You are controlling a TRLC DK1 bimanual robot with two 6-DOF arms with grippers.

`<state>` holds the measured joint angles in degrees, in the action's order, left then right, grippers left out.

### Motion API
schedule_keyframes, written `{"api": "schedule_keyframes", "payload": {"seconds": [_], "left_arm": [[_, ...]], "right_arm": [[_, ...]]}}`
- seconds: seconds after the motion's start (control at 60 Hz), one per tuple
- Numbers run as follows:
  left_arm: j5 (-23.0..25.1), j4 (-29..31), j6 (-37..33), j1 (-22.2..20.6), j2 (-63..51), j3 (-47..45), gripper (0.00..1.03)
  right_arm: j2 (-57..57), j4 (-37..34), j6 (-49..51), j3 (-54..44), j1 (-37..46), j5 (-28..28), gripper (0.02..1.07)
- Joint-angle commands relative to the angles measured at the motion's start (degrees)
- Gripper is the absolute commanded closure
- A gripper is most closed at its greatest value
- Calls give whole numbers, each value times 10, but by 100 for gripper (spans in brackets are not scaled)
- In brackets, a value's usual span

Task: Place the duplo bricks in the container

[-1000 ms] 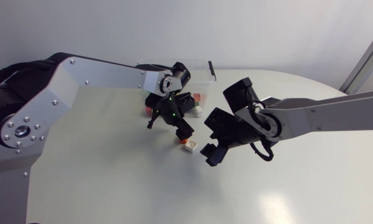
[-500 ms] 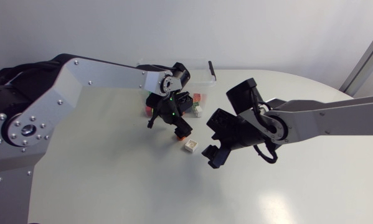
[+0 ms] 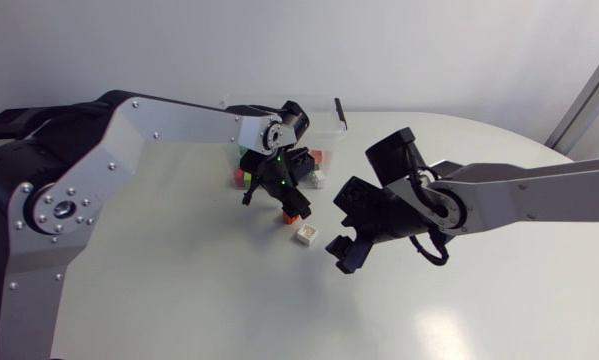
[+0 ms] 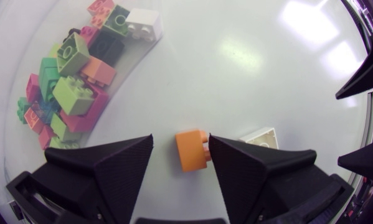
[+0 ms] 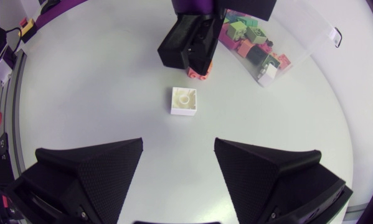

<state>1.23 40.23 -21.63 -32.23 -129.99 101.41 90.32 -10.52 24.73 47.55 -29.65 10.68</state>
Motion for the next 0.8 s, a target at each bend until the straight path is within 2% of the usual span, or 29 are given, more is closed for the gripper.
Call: {"api": "schedule_keyframes", "payload": {"seconds": [0.0,0.217,0.3,0.483,0.783], "left_arm": [[5,11,-2,1,-27,24,61],[5,19,-3,1,-37,30,61],[5,24,-4,1,-40,30,73],[6,48,-9,3,-24,27,79],[26,71,-20,11,75,-15,80]], "right_arm": [[-9,-6,6,-14,-5,2,23],[-9,-7,6,-15,-6,1,23],[-9,-6,7,-14,-6,2,23],[-6,-6,7,-9,-6,1,23],[18,-6,7,18,-7,-1,23]]}}
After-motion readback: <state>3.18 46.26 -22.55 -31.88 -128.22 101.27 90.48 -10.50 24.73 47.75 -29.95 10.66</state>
